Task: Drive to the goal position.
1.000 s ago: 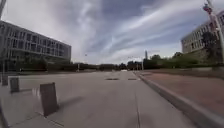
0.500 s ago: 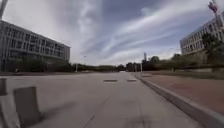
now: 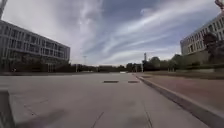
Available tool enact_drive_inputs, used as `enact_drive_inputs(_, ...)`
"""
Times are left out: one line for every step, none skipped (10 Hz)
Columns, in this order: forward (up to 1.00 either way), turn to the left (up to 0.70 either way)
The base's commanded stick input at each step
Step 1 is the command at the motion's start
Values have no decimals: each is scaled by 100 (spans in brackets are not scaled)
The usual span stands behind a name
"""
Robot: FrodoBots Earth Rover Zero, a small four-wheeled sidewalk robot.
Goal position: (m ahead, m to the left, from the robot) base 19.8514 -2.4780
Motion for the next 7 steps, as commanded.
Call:
enact_drive_inputs(85, 0)
enact_drive_inputs(85, 0)
enact_drive_inputs(85, 0)
enact_drive_inputs(85, 0)
enact_drive_inputs(85, 0)
enact_drive_inputs(85, 0)
enact_drive_inputs(85, 0)
